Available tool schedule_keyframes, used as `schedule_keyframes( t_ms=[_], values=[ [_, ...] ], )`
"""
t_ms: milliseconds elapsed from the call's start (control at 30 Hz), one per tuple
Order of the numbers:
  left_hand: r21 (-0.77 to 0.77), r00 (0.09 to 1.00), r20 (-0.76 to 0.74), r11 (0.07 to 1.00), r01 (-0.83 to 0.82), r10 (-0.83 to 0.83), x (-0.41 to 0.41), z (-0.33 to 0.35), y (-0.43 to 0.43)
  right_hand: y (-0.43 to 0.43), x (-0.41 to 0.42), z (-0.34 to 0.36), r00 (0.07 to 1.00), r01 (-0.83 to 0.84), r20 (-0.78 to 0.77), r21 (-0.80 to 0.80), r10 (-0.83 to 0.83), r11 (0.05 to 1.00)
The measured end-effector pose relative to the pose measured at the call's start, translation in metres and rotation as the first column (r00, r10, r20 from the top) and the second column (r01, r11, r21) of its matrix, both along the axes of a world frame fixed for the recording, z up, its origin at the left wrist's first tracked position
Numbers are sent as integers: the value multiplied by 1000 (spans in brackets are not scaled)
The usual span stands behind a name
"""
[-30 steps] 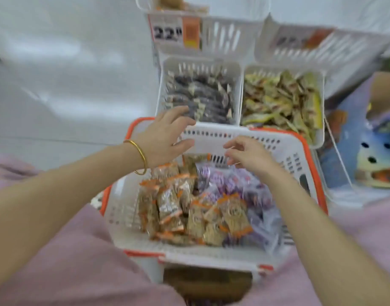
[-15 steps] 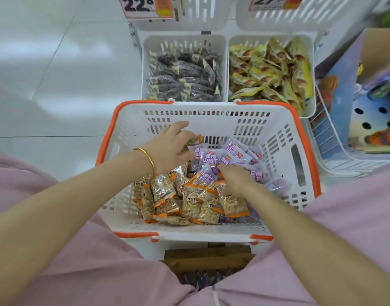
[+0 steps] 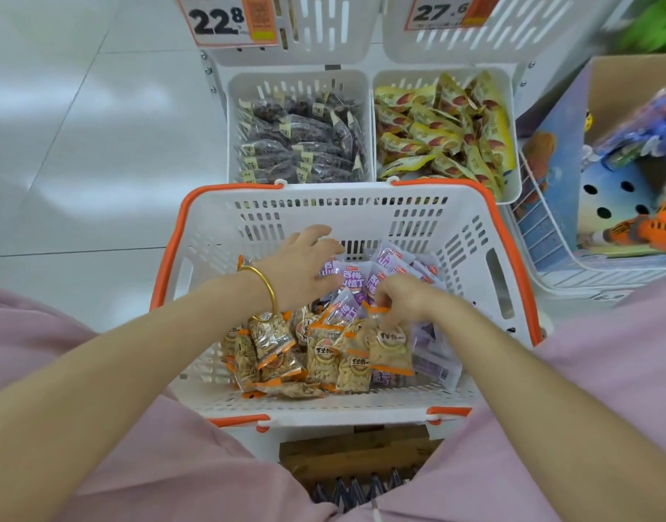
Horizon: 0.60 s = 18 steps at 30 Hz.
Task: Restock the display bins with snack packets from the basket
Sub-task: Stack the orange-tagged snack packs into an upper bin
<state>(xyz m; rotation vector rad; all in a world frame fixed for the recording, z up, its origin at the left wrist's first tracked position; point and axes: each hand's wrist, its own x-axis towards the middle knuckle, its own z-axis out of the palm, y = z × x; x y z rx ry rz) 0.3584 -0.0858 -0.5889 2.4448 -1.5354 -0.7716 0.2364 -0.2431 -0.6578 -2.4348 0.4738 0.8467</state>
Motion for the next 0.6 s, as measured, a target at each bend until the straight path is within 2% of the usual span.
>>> schedule_keyframes(
  t_ms=[67,133,200,267,400,500,600],
  values=[
    [-40,999,-40,999,-15,14,2,3,-2,-9,7,32,981,97,151,147,-119,984],
    [-49,988,-145,997,-67,59,2,8,-4,-14,9,65,921,201,245,367,-303,908],
    [-30,952,-285,992,-125,112,3,14,-6,-17,9,86,850,219,301,546,-433,809],
    [-18,920,-371,989,-146,129,4,21,-8,-18,8,95,801,200,333,636,-499,745],
    [-33,757,-623,960,-279,198,5,29,-6,-17,12,97,723,224,375,668,-580,710],
    [-69,679,-695,919,-389,235,8,34,-4,-17,14,95,661,321,401,614,-635,721],
    [-90,554,-792,848,-522,257,13,39,-4,-19,14,94,651,351,404,590,-643,727]
  ],
)
